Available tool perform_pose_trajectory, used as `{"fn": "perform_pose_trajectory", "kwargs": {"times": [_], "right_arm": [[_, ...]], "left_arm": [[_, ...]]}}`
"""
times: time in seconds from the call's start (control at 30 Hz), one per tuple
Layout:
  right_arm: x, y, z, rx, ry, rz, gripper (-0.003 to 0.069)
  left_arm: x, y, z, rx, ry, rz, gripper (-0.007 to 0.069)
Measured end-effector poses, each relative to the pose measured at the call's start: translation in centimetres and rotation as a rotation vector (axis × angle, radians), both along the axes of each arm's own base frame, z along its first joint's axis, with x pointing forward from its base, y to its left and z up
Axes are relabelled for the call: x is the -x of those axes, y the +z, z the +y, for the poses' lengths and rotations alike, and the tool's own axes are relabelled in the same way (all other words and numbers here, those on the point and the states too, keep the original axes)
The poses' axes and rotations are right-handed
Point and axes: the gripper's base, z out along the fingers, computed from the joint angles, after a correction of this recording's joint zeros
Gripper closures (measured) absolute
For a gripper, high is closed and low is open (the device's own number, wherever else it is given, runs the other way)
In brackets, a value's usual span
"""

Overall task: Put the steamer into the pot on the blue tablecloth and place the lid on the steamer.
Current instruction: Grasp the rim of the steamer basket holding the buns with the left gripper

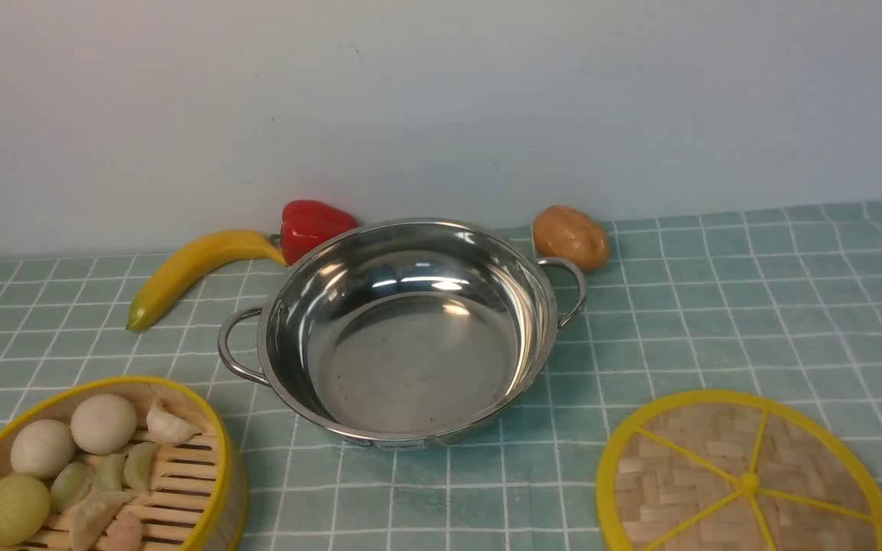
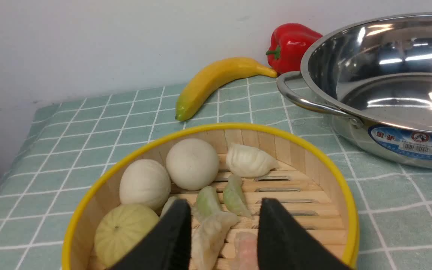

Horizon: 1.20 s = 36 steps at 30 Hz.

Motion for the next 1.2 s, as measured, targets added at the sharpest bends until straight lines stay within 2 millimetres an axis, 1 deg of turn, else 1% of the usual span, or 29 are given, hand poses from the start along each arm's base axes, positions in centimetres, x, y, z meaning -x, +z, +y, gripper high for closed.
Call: {"fn": "perform_pose_trajectory", "kwargs": {"times": [1.1, 1.2], "right_arm": [[0.00, 0.00, 0.00, 0.000, 0.000, 0.000, 0.0416], [0.00, 0.00, 0.00, 0.000, 0.000, 0.000, 0.0416]], "left_arm": [[0.00, 0.00, 0.03, -0.015, 0.000, 0.000, 0.0382], [-0.02, 0.05, -0.19, 0.094, 0.002, -0.008, 0.0382]]}}
